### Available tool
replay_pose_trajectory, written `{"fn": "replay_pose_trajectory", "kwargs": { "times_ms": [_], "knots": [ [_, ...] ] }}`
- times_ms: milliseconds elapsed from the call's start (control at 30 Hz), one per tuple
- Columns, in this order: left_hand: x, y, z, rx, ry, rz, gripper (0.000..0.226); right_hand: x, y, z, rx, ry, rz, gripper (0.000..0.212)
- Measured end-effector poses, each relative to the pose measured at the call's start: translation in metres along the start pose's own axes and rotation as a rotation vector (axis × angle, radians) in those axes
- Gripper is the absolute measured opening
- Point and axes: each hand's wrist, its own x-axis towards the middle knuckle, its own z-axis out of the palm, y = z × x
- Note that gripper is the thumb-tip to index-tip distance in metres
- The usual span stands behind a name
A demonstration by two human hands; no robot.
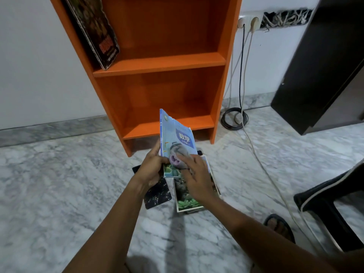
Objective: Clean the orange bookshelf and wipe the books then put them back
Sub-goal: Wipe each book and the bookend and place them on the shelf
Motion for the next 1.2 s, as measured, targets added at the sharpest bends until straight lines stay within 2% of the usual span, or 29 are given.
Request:
{"fn": "replay_pose_trajectory", "kwargs": {
  "times_ms": [67, 100, 233, 267, 333, 367, 400, 467, 500, 600, 633, 700, 733, 767, 833, 900, 933, 1000, 1033, 1100, 1200],
  "knots": [
    [-0.003, 0.009, -0.001, -0.021, 0.011, -0.001, 0.076, -0.001, 0.021, -0.005, -0.069, 0.065, 0.047, 0.047],
    [-0.004, 0.014, 0.000, -0.016, 0.010, 0.005, 0.075, 0.002, 0.029, -0.009, -0.058, 0.085, 0.133, 0.039],
    [-0.005, 0.037, 0.000, 0.017, -0.044, 0.060, 0.076, 0.032, 0.028, -0.043, 0.492, 0.197, 0.694, 0.034],
    [-0.005, 0.042, -0.001, 0.010, -0.056, 0.068, 0.076, 0.043, 0.025, -0.054, 0.667, 0.137, 0.754, 0.041],
    [-0.006, 0.049, -0.004, -0.021, -0.061, 0.083, 0.077, 0.059, 0.009, -0.076, 1.140, -0.108, 0.646, 0.060],
    [-0.007, 0.051, -0.006, -0.045, -0.076, 0.091, 0.077, 0.064, 0.000, -0.083, 1.289, -0.187, 0.590, 0.059],
    [-0.008, 0.054, -0.008, -0.060, -0.096, 0.098, 0.077, 0.068, -0.013, -0.089, 1.331, -0.206, 0.581, 0.058],
    [-0.009, 0.057, -0.011, -0.027, -0.103, 0.099, 0.077, 0.075, -0.032, -0.099, 1.197, -0.256, 0.576, 0.079],
    [-0.012, 0.060, -0.008, 0.062, -0.070, 0.098, 0.076, 0.078, -0.037, -0.101, 1.066, -0.255, 0.533, 0.082],
    [-0.013, 0.066, 0.008, 0.385, 0.187, 0.150, 0.066, 0.084, -0.058, -0.102, 0.582, -0.145, 0.316, 0.041],
    [-0.011, 0.068, 0.015, 0.412, 0.235, 0.151, 0.075, 0.081, -0.067, -0.098, 0.429, -0.116, 0.266, 0.031],
    [-0.003, 0.072, 0.028, 0.215, 0.164, 0.077, 0.104, 0.069, -0.082, -0.082, 0.122, -0.099, 0.131, 0.024],
    [-0.001, 0.076, 0.035, 0.092, 0.135, 0.045, 0.109, 0.060, -0.085, -0.070, -0.036, -0.110, 0.058, 0.020],
    [0.000, 0.080, 0.039, -0.018, 0.130, 0.028, 0.102, 0.051, -0.085, -0.057, -0.189, -0.108, -0.010, 0.013],
    [0.005, 0.080, 0.035, -0.139, 0.246, 0.014, 0.068, 0.034, -0.083, -0.033, -0.375, -0.065, -0.139, 0.009],
    [0.008, 0.071, 0.022, -0.246, 0.319, -0.016, 0.061, 0.023, -0.075, -0.020, -0.423, -0.026, -0.262, 0.017],
    [0.006, 0.068, 0.019, -0.290, 0.324, -0.008, 0.059, 0.022, -0.073, -0.016, -0.408, -0.080, -0.280, 0.030],
    [0.000, 0.066, 0.020, -0.325, 0.287, 0.024, 0.050, 0.027, -0.072, -0.014, -0.260, -0.207, -0.213, 0.055],
    [-0.002, 0.066, 0.024, -0.328, 0.259, 0.047, 0.046, 0.031, -0.074, -0.014, -0.150, -0.219, -0.187, 0.056],
    [-0.004, 0.062, 0.029, -0.312, 0.192, 0.070, 0.047, 0.043, -0.079, -0.013, -0.053, -0.090, -0.184, 0.052],
    [-0.010, 0.059, 0.037, -0.248, 0.085, 0.037, 0.045, 0.077, -0.085, -0.022, -0.102, 0.129, -0.115, 0.047]
  ]
}}
